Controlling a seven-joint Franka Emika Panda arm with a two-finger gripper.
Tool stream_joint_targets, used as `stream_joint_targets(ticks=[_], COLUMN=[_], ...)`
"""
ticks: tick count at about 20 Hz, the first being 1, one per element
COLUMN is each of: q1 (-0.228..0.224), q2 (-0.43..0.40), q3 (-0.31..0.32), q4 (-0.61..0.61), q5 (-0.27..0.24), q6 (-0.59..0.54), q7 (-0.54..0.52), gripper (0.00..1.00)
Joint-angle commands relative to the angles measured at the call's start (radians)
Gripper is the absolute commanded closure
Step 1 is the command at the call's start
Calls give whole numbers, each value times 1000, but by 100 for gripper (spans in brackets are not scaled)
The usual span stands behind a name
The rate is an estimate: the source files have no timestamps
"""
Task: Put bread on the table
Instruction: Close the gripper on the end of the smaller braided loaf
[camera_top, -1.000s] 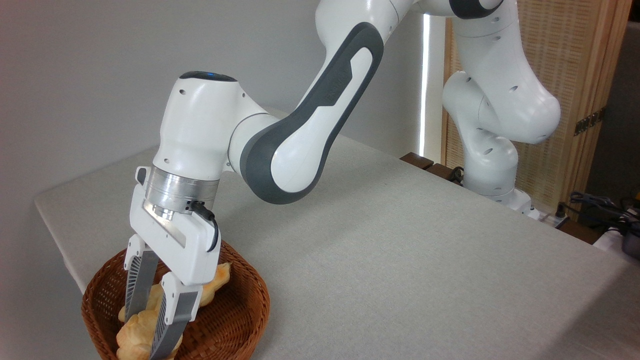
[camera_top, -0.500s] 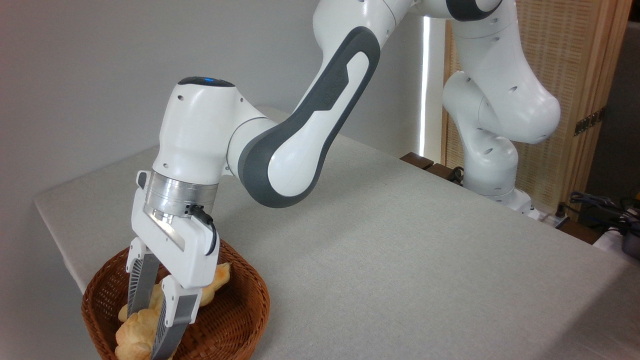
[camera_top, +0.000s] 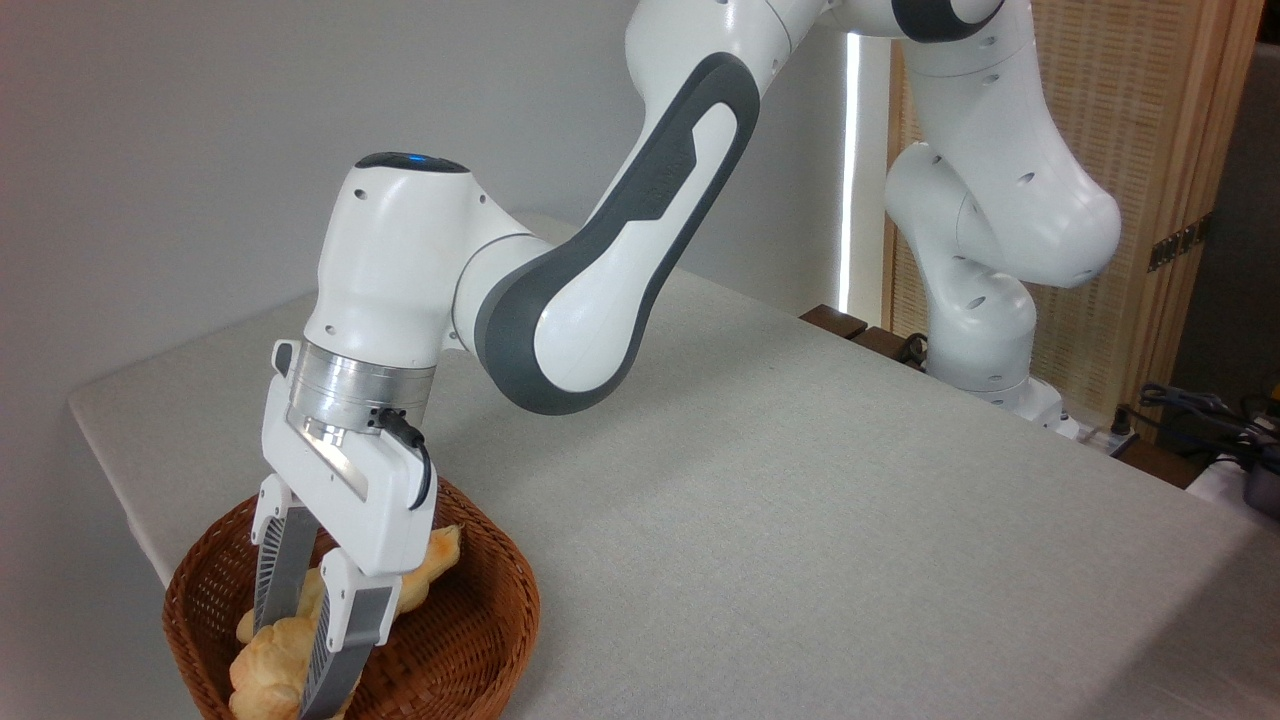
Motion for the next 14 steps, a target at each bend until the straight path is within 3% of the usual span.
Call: stream_joint_targets(ticks=[1,10,14], q1=[1,3,3], q2=[-4,-22,-66], q3=[1,2,2], q4=[7,5,-2], q5=[10,2,-12], q6=[16,10,-62], q7=[4,-2,-26], gripper=[51,51,48])
